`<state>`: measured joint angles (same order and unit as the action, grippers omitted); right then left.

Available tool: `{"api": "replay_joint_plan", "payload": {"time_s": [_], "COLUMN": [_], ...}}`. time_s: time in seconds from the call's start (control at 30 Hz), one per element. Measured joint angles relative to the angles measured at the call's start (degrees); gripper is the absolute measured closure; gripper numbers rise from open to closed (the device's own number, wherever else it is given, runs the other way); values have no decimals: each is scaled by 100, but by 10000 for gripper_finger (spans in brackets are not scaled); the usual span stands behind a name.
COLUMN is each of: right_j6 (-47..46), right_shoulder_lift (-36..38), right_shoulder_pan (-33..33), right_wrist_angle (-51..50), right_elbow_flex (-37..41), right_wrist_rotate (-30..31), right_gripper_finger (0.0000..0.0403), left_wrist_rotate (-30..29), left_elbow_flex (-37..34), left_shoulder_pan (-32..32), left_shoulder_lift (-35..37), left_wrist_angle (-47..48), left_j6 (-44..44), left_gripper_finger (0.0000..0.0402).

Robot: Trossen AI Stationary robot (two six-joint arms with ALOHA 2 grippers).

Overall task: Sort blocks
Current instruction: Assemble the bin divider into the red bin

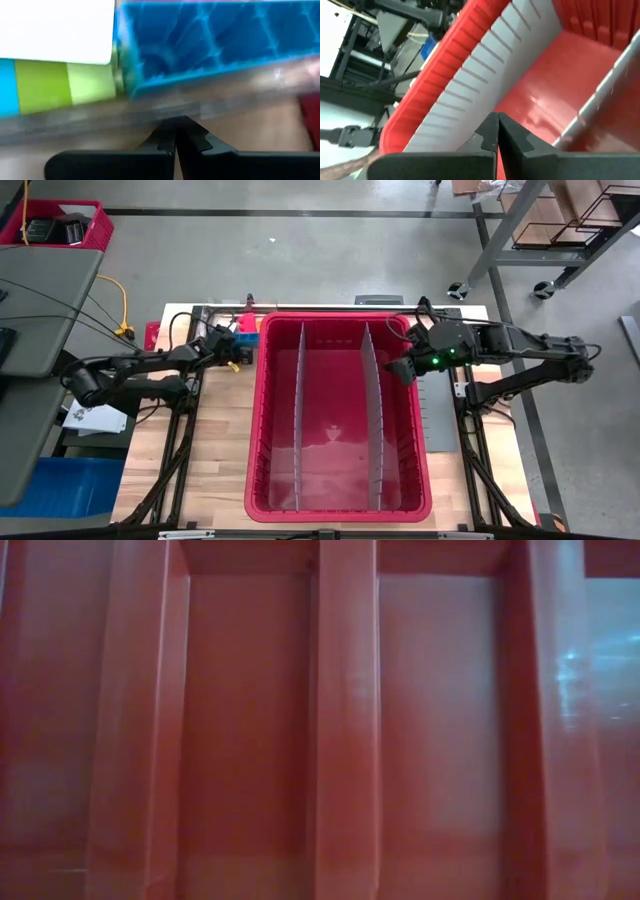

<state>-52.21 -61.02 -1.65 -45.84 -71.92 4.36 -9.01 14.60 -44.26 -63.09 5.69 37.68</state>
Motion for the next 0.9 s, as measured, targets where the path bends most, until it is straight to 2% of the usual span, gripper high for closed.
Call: {"api": "replay_joint_plan", "payload": {"time_s": [0.1, 0.2, 0.33, 0.5, 0.57, 0.63, 0.73, 0.9], "right_j6": [-38, -380, -1130, -1934, -2066, -2155, -2234, -2169], "right_shoulder_lift": [113, 304, 491, 433, 356, 296, 263, 217], "right_shoulder_pan": [-149, -366, -841, -1473, -1655, -1766, -1794, -1680], "right_wrist_angle": [-18, -277, -1673, -3577, -4069, -4180, -4034, -3517], "right_elbow_flex": [0, -2, -2, -2, 0, 26, 208, 730], "right_wrist_rotate": [-375, -1077, -1363, -1631, -1571, -1214, -816, -748], "right_gripper_finger": [403, 403, 403, 403, 403, 403, 403, 403], "left_wrist_rotate": [296, 642, 943, 994, 940, 776, 258, -505], "left_elbow_flex": [-4, -26, -31, -31, -31, -31, -31, -31], "left_shoulder_pan": [124, 232, 373, 490, 490, 490, 484, 484], "left_shoulder_lift": [233, 590, 1118, 1692, 1859, 1975, 2028, 1934], "left_wrist_angle": [555, 868, 959, 1021, 1032, 1021, 1027, 971], "left_j6": [109, 125, 225, 366, 367, 342, 253, 126], "left_gripper_finger": [401, 401, 401, 401, 401, 401, 401, 401]}}
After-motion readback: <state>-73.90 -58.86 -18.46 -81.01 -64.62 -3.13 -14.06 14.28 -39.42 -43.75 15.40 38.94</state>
